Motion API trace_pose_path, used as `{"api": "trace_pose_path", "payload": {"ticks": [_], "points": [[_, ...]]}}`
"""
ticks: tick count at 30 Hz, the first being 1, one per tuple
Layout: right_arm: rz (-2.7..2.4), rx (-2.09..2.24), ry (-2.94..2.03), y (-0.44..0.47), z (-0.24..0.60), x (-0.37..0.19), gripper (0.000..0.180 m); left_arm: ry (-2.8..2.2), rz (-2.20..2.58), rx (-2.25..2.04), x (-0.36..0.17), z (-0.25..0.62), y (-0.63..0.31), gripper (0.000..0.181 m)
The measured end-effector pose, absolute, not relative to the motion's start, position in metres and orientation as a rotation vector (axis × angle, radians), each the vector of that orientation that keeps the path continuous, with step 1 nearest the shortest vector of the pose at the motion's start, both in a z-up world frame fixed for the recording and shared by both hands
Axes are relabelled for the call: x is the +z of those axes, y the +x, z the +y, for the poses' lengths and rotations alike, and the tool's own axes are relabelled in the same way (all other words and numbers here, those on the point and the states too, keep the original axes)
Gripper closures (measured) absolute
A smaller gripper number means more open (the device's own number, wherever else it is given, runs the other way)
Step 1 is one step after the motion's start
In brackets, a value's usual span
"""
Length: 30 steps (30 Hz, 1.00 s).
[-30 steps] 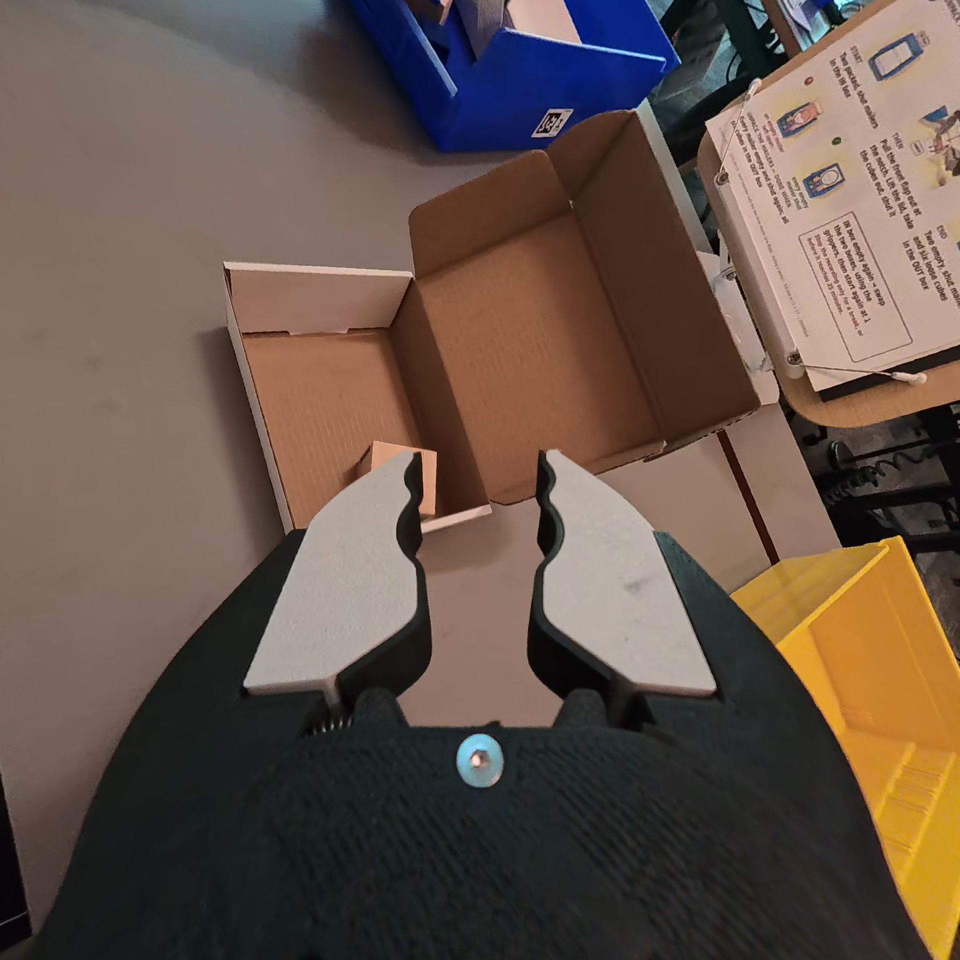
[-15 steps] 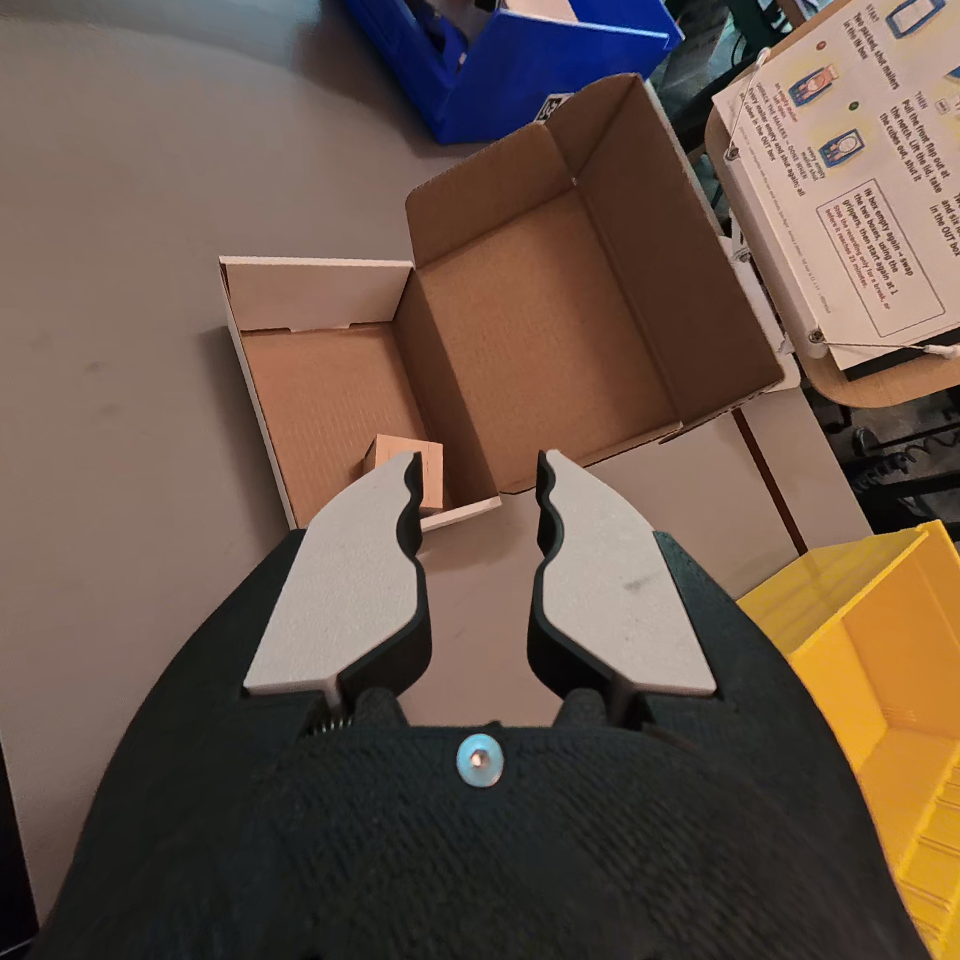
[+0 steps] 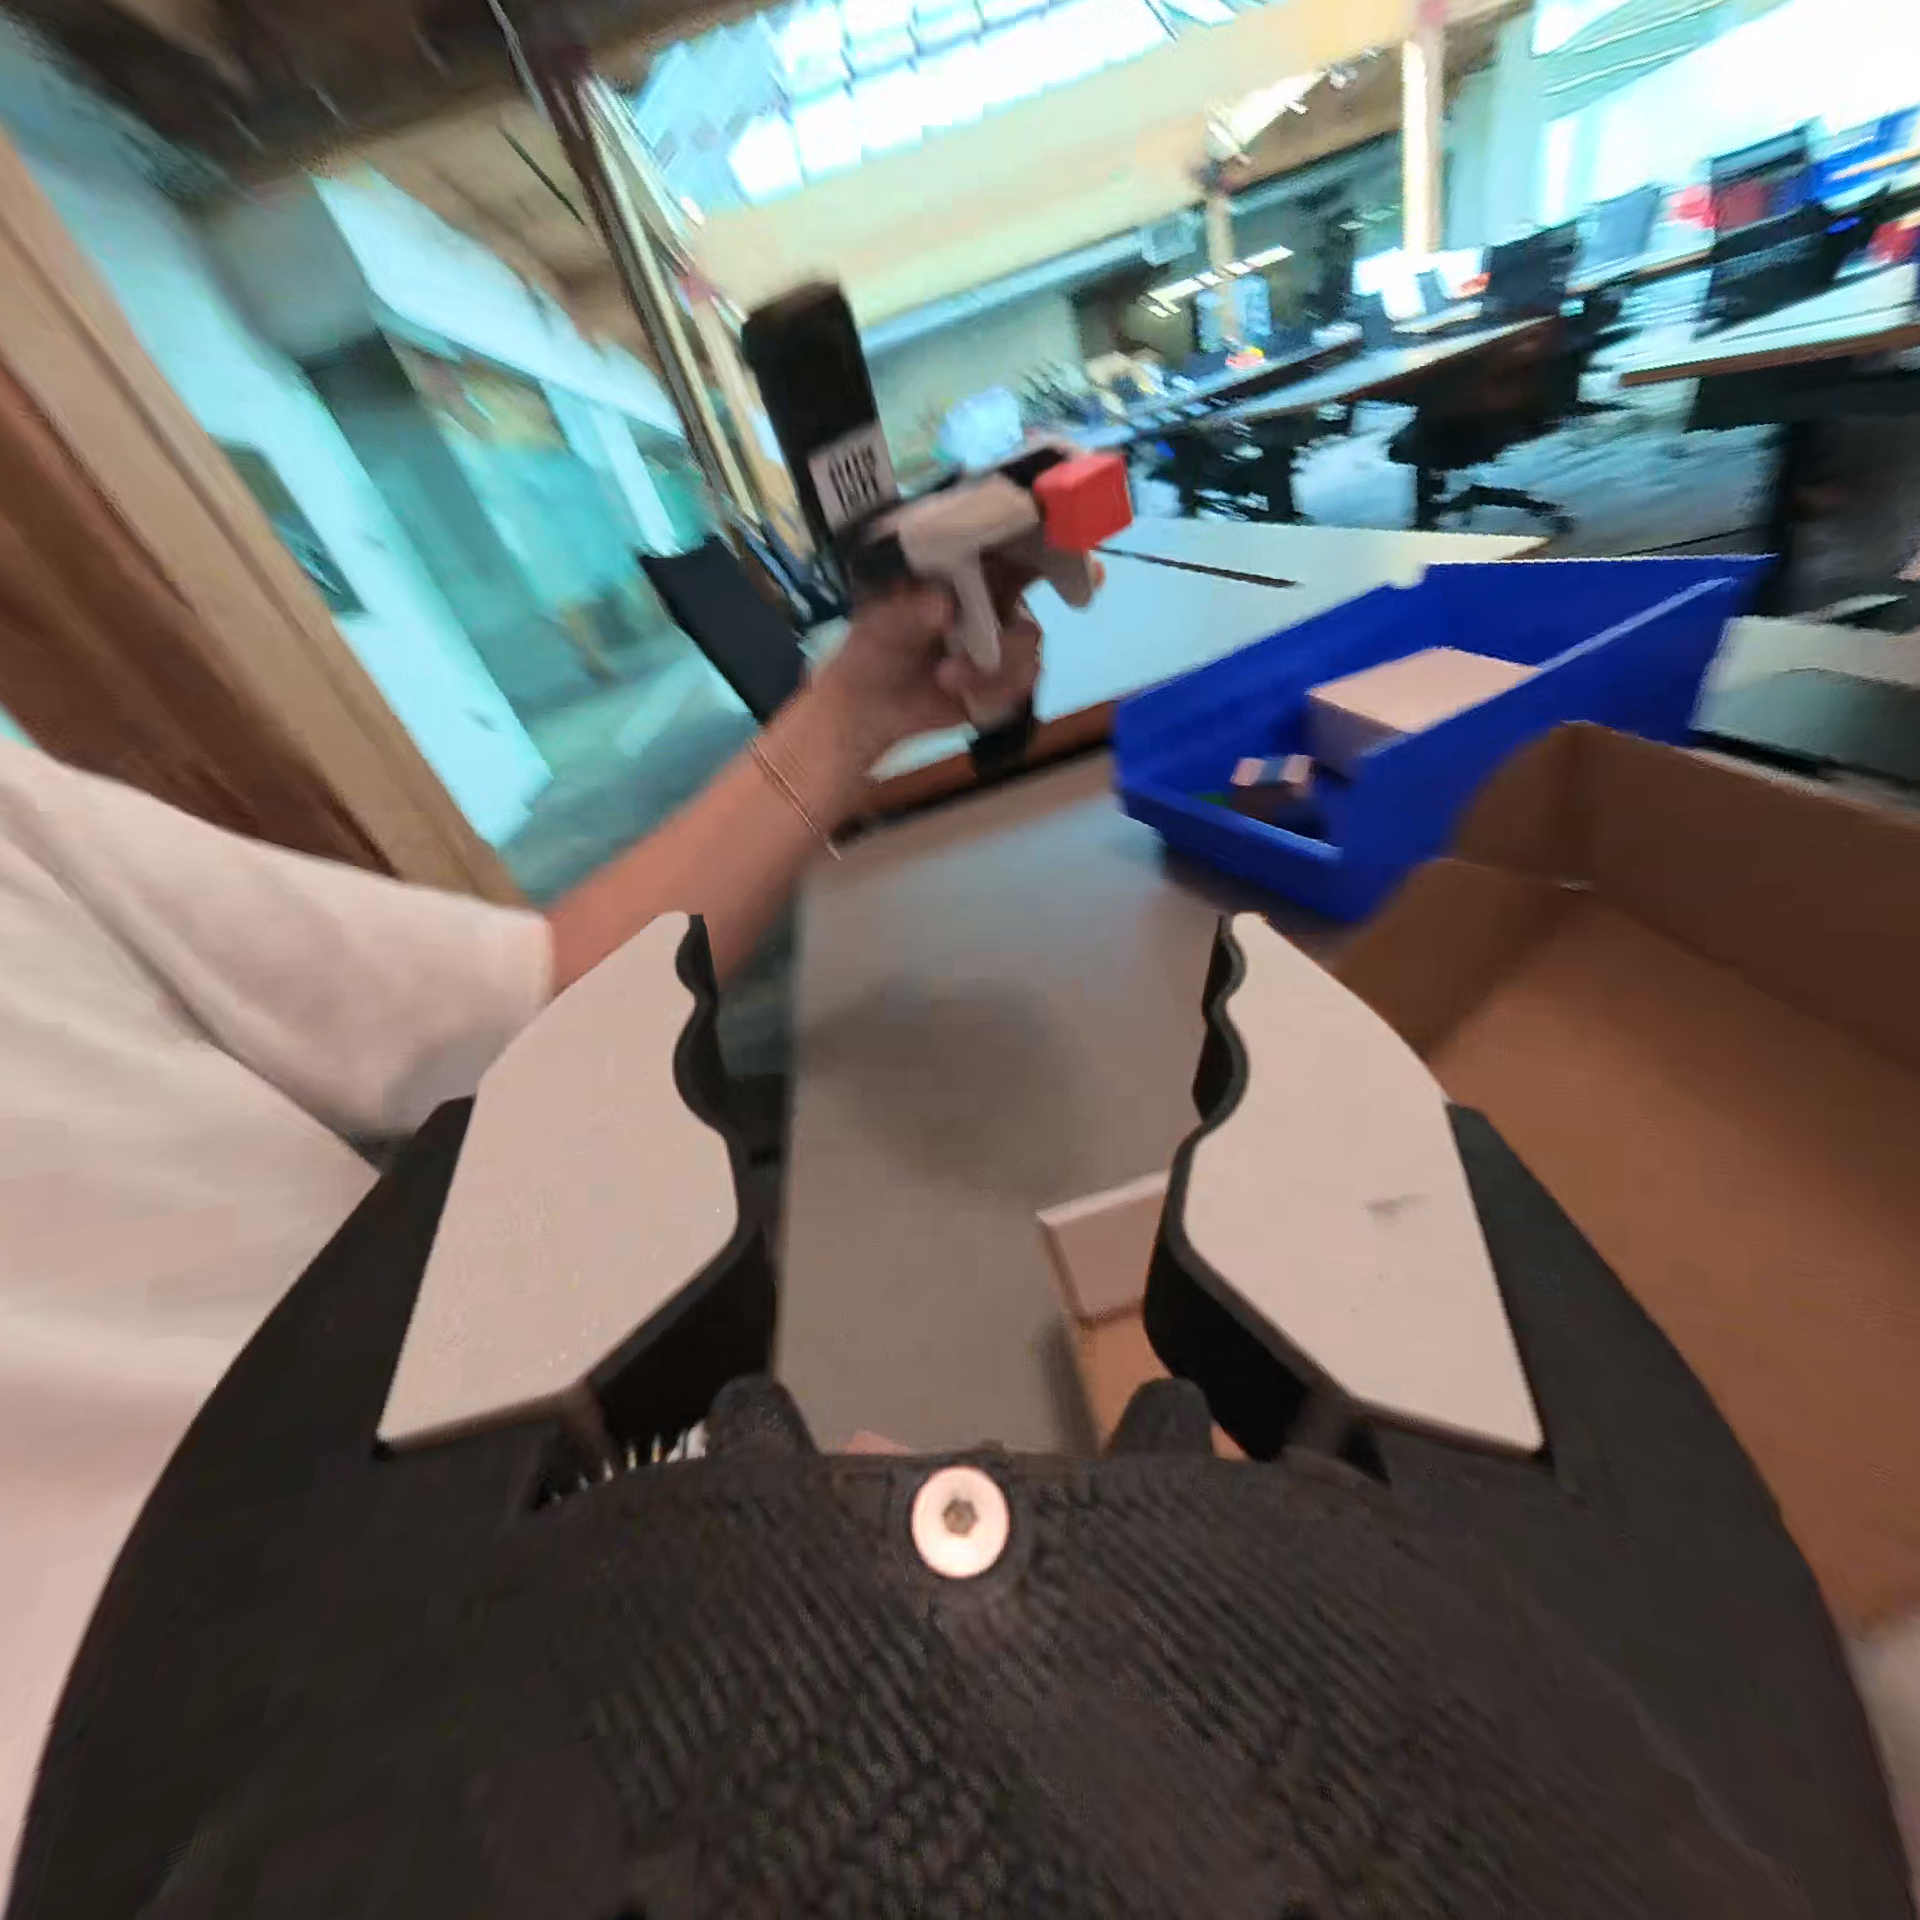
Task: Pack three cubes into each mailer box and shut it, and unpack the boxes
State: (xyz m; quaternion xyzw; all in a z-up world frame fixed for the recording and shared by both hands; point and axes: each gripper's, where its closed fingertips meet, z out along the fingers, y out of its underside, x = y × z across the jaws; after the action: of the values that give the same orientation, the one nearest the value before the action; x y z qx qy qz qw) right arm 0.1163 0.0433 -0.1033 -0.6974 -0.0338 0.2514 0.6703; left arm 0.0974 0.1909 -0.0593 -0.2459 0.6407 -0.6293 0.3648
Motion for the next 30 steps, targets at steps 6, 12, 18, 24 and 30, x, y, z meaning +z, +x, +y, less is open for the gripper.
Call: {"api": "trace_pose_path", "payload": {"ticks": [6, 12, 18, 24, 30], "points": [[0.076, 1.027, -1.533, 0.085, 0.063, -0.115, 0.102, -0.250, 1.660, -1.745, -0.076, 0.100, 0.064, 0.161], [0.052, 1.271, -1.481, 0.057, 0.068, -0.113, 0.110, -0.203, 1.709, -1.682, -0.101, 0.074, 0.067, 0.161], [0.093, 1.300, -1.467, 0.061, 0.072, -0.117, 0.134, -0.197, 1.788, -1.606, -0.119, 0.068, 0.072, 0.161], [0.156, 1.269, -1.491, 0.075, 0.079, -0.129, 0.155, -0.291, 1.849, -1.542, -0.132, 0.072, 0.081, 0.160], [0.162, 0.557, -1.925, 0.139, 0.074, -0.186, 0.157, -0.464, 1.735, -1.447, -0.126, 0.103, 0.095, 0.146]]}}
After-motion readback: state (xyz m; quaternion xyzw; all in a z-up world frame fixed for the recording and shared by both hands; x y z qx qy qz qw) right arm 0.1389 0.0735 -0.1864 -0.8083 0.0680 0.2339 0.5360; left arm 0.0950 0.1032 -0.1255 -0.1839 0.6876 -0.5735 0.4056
